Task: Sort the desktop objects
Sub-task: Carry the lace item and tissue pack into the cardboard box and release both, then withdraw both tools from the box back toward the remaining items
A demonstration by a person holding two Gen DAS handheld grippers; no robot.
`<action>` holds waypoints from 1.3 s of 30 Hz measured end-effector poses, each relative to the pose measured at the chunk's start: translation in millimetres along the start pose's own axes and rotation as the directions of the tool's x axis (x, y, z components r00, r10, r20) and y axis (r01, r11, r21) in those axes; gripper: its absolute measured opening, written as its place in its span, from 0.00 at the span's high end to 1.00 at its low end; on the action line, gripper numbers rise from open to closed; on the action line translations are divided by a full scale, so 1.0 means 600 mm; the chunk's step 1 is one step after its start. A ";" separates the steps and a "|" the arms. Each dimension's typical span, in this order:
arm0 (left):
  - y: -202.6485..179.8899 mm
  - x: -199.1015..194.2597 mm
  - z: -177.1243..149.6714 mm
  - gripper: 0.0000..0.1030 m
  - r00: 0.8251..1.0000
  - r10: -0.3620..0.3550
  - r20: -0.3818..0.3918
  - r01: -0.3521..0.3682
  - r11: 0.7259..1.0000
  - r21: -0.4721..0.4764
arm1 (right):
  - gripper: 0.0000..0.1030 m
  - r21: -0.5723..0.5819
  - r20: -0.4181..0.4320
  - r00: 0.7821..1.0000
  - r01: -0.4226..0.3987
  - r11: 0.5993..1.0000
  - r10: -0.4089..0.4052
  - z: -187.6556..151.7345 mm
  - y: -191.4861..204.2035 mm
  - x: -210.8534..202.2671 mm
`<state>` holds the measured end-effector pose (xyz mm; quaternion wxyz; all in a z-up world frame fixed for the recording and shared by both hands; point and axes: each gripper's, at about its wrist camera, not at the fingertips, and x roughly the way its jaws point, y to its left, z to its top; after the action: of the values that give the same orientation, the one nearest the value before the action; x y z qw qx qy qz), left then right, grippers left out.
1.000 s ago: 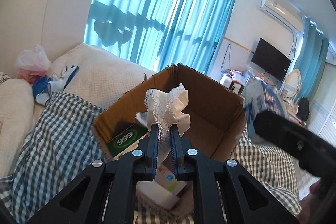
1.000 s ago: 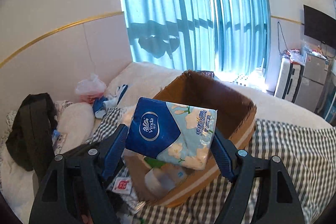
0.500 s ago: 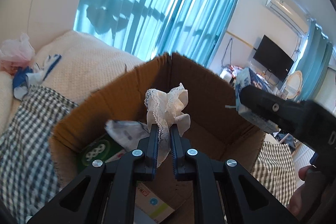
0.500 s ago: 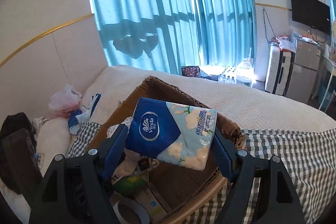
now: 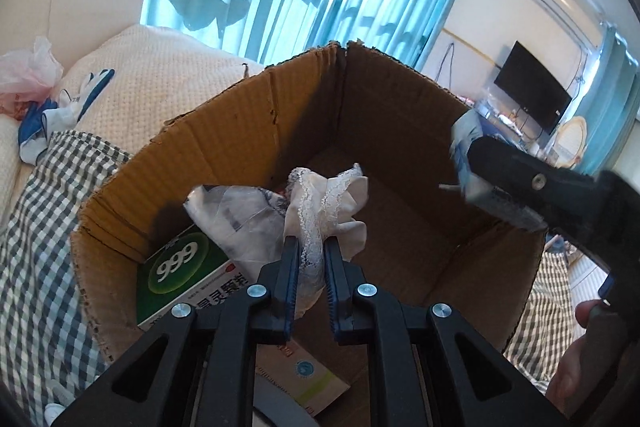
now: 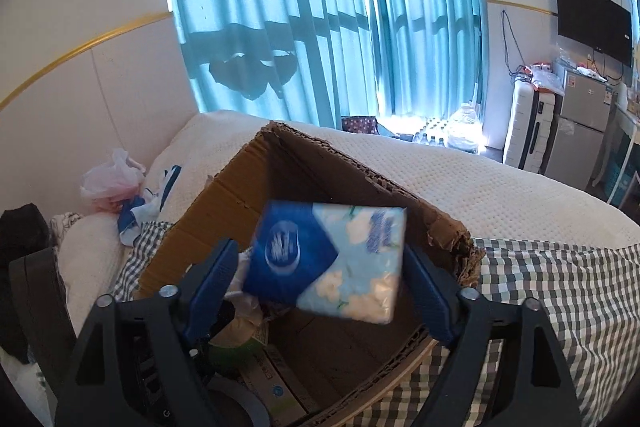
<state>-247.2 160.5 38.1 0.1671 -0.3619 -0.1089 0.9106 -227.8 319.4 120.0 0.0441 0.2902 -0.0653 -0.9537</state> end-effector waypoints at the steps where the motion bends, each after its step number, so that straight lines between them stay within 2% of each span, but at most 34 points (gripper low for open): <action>1: 0.001 -0.002 0.000 0.75 1.000 0.000 0.000 0.000 1.000 -0.003 | 0.14 -0.003 0.001 1.000 0.000 1.000 0.000 0.001 0.002 -0.002; 2: 0.004 -0.006 -0.001 0.70 1.000 -0.001 0.005 0.001 1.000 -0.010 | 0.14 -0.008 0.008 1.000 0.000 1.000 0.000 0.001 0.004 -0.006; 4: 0.008 -0.014 -0.003 0.49 1.000 -0.005 0.019 0.005 1.000 -0.025 | 0.13 -0.017 0.018 1.000 -0.004 1.000 0.004 0.003 0.009 -0.010; 7: 0.008 -0.027 0.001 0.36 0.999 -0.007 0.039 0.008 1.000 -0.023 | 0.13 -0.011 0.025 1.000 -0.015 1.000 0.016 0.004 0.010 -0.017; 10: 0.005 -0.036 0.003 0.24 0.999 0.019 0.043 -0.019 1.000 -0.007 | 0.13 0.003 0.020 1.000 -0.022 1.000 0.022 0.002 0.011 -0.020; 14: 0.004 -0.055 -0.004 0.22 0.998 0.037 0.055 -0.038 0.999 0.013 | 0.13 0.008 0.010 0.999 -0.040 0.999 0.040 -0.005 0.023 -0.033; 20: 0.018 -0.111 -0.011 0.16 0.994 0.079 0.071 -0.080 0.997 0.007 | 0.13 -0.022 0.027 0.997 -0.073 0.997 0.073 -0.010 0.067 -0.086; 24: 0.025 -0.160 -0.013 0.04 0.987 0.135 0.090 -0.138 0.990 0.021 | 0.13 -0.034 0.028 0.994 -0.101 0.994 0.102 -0.018 0.102 -0.130; 26: 0.028 -0.185 -0.017 0.03 0.983 0.153 0.104 -0.158 0.987 0.038 | 0.13 -0.033 0.021 0.993 -0.113 0.993 0.114 -0.026 0.116 -0.146; 28: 0.033 -0.209 -0.024 0.00 0.981 0.163 0.108 -0.170 0.984 0.050 | 0.13 -0.031 0.006 0.992 -0.125 0.992 0.126 -0.041 0.131 -0.161; 32: 0.056 -0.255 -0.042 0.00 0.979 0.177 0.103 -0.183 0.982 0.050 | 0.13 -0.045 -0.040 0.988 -0.150 0.988 0.148 -0.082 0.158 -0.184; 39: 0.141 -0.312 -0.089 0.00 0.967 0.248 0.060 -0.248 0.969 0.000 | 0.13 -0.070 -0.106 0.982 -0.165 0.984 0.157 -0.159 0.180 -0.212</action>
<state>-101.5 15.0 89.7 0.0500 -0.3446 -0.0642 0.9352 -63.8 219.1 127.4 0.1356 0.3296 -0.0487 -0.9330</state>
